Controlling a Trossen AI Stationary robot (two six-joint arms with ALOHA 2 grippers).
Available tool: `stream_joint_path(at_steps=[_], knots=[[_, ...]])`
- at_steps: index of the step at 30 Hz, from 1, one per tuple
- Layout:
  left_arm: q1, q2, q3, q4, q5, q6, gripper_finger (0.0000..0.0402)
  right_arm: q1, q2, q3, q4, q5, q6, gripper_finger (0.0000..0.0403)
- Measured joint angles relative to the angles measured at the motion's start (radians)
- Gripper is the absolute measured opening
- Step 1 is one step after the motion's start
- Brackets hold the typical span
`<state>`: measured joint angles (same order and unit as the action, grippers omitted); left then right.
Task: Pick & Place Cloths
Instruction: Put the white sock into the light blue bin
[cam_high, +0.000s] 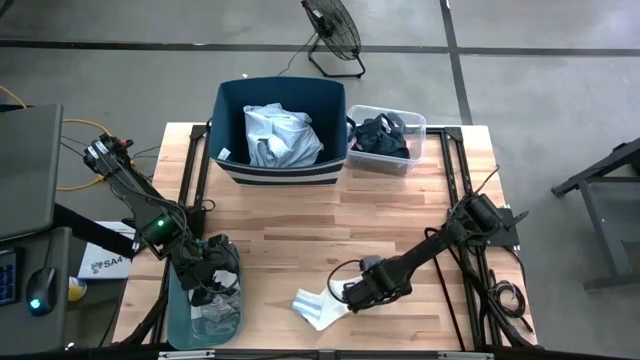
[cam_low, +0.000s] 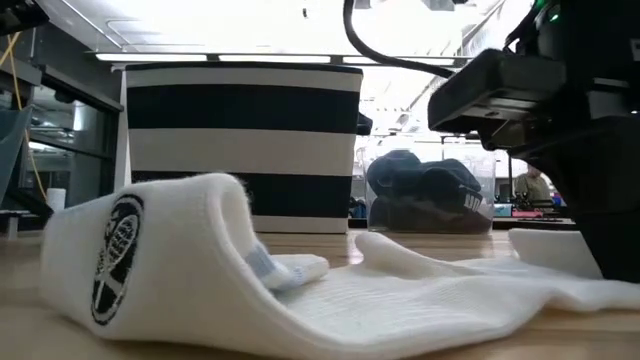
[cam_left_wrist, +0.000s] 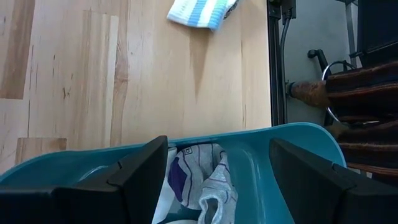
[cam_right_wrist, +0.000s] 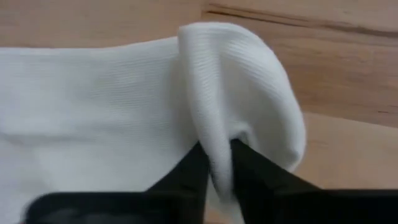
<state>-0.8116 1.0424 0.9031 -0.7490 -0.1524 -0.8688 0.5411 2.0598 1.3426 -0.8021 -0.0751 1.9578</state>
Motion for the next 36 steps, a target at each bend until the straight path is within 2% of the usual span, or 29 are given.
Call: stream_joint_path(at_steps=[4,8,14,22,25,28,32,36], knots=[[0.000,0.000,0.000,0.000,-0.002,0.000,0.0273,0.000,-0.002,-0.003,0.054,0.020,-0.022,0.0012],[0.000,0.000,0.000,0.000,-0.041,0.000,0.0273,0.000,-0.031,-0.005,0.097,0.047,-0.025,0.0006],[0.000,0.000,0.000,0.011,-0.127,0.021,0.0273,-0.003,-0.138,-0.009,0.081,0.212,-0.054,0.0005],[0.003,0.001,0.001,0.207,-0.295,0.138,0.0273,-0.027,-0.314,-0.006,0.055,0.381,-0.216,0.0004],[0.045,0.001,0.001,0.291,-0.371,0.184,0.0273,-0.045,-0.374,-0.006,0.050,0.441,-0.302,0.0004],[0.115,0.001,0.001,0.374,-0.402,0.188,0.0273,-0.061,-0.441,-0.005,0.059,0.511,-0.397,0.0004],[0.222,0.008,0.001,0.492,-0.399,0.216,0.0273,-0.092,-0.517,-0.005,0.084,0.593,-0.546,0.0004],[0.324,0.018,0.002,0.630,-0.367,0.277,0.0273,-0.140,-0.580,-0.004,0.142,0.628,-0.710,0.0004]])
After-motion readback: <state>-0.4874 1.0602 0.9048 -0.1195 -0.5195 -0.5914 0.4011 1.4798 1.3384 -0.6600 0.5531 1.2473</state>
